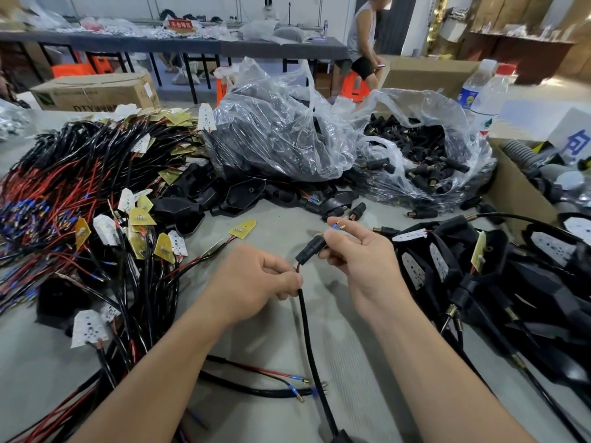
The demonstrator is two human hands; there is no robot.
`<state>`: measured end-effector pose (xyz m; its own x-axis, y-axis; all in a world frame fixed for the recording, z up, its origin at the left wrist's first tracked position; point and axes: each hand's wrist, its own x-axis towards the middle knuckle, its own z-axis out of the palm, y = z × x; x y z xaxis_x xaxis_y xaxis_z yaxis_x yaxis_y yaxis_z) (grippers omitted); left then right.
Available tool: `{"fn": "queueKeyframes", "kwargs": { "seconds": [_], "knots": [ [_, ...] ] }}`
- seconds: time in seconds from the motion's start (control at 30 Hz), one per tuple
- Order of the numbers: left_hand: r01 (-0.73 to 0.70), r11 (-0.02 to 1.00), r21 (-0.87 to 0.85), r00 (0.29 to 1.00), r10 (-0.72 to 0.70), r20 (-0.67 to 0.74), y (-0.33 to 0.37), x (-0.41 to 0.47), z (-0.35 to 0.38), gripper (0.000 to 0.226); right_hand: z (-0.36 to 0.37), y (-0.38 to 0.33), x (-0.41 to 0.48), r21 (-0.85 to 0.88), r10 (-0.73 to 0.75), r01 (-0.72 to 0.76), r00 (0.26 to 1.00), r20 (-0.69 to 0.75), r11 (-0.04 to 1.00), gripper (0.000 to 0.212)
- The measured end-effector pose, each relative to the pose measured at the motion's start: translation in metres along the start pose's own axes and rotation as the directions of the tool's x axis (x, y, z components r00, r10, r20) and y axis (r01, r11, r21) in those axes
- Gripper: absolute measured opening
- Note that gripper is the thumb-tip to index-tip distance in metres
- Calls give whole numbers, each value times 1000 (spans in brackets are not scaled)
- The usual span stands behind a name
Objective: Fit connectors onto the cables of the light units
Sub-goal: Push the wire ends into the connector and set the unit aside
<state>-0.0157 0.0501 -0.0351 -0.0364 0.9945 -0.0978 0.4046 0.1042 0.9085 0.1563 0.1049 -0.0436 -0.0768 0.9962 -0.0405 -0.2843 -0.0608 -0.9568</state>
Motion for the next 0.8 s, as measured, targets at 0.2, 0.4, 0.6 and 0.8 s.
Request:
{"fn": "queueKeyframes", "kwargs": {
  "seconds": [0.2, 0.4, 0.6, 0.8],
  "knots": [
    [-1, 999, -41, 1000, 0, -15, -2, 1, 1, 22, -3, 0, 1, -68, 60, -56, 997, 57, 996, 13],
    [-13, 995, 103, 1000, 14, -8, -4, 2, 2, 22, 2, 4, -2, -178, 138, -103, 971, 196, 979, 16],
    [-38, 978, 206, 999, 42, -16, -8, 1, 1, 18, 4, 4, -4, -146, 153, -120, 959, 238, 982, 28],
    [37, 959, -281, 991, 1, 136, -1, 1, 2, 44, 5, -1, -6, -116, 103, -80, 973, 206, 990, 4]
  ]
}}
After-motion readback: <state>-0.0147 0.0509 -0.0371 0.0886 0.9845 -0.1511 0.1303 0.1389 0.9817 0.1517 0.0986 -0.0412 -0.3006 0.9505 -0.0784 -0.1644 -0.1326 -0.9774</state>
